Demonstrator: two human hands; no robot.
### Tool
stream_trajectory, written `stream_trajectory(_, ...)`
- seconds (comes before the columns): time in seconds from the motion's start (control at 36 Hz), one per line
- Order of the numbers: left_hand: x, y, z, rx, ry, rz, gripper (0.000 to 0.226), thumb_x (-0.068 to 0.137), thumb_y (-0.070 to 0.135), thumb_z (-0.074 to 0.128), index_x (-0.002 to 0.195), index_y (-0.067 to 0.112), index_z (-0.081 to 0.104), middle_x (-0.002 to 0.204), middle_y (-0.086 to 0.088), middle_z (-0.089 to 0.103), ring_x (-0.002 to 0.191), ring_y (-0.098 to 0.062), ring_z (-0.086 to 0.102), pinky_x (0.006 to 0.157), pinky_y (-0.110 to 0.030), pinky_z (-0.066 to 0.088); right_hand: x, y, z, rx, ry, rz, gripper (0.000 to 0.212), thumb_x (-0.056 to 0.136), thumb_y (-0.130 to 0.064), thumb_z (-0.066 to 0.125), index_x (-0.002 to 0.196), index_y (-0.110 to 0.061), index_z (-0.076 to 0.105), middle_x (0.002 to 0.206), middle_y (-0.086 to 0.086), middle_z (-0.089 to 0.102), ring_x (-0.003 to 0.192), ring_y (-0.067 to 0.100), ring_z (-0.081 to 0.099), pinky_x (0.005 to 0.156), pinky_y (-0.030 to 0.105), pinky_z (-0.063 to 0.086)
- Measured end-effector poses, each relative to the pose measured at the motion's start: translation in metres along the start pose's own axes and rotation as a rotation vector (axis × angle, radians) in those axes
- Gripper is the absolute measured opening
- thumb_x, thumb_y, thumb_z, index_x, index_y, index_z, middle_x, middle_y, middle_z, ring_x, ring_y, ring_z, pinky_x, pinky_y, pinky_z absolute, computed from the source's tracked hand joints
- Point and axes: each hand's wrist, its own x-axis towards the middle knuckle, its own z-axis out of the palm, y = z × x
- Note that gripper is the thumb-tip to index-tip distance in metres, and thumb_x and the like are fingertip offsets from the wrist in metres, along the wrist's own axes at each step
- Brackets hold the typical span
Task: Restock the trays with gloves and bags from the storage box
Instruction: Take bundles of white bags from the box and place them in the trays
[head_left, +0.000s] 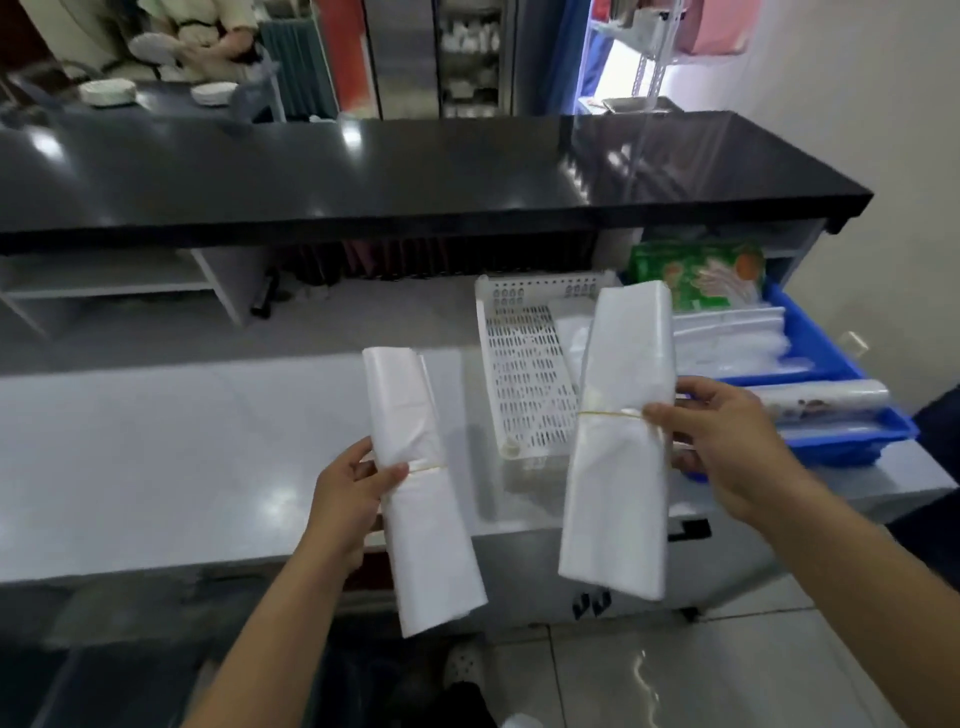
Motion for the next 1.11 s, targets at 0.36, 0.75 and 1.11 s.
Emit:
stream_trajectory(0.36, 0.093, 0.012, 0.007, 0.015, -0.097, -0.130, 0.036, 0.088, 0.008, 0.070, 0.114, 0.033, 0.066, 0.099, 0.003, 0.078, 0.084, -0.018, 0.076, 0.061, -0.034, 0.060, 0.163, -0.016, 0.069, -0.354, -0.103, 0.288, 0.031, 0.083, -0.002, 0.072, 0.113, -0.005, 0.062, 0.095, 0.014, 0.071, 0.066, 0.023, 0.068, 0.056, 0.032, 0.056)
stream_trajectory(0.75, 0.105, 0.021, 0.019, 0.005, -0.044, -0.146, 0.037, 0.088, 0.004, 0.069, 0.104, 0.037, 0.069, 0.092, 0.004, 0.079, 0.074, -0.014, 0.076, 0.049, -0.024, 0.054, 0.213, 0.021, 0.096, -0.541, -0.194, 0.284, 0.058, 0.076, -0.010, 0.082, 0.128, -0.019, 0.058, 0.104, 0.019, 0.070, 0.084, 0.037, 0.071, 0.074, 0.052, 0.061)
stream_trajectory(1.11, 0.088, 0.019, 0.019, -0.038, 0.112, -0.158, 0.039, 0.087, 0.003, 0.070, 0.102, 0.038, 0.071, 0.094, 0.001, 0.079, 0.078, -0.018, 0.076, 0.054, -0.028, 0.057, 0.206, 0.051, 0.117, -1.022, -0.261, -0.132, 0.052, 0.074, -0.031, 0.073, 0.121, -0.021, 0.053, 0.109, 0.003, 0.061, 0.088, 0.021, 0.055, 0.072, 0.034, 0.048)
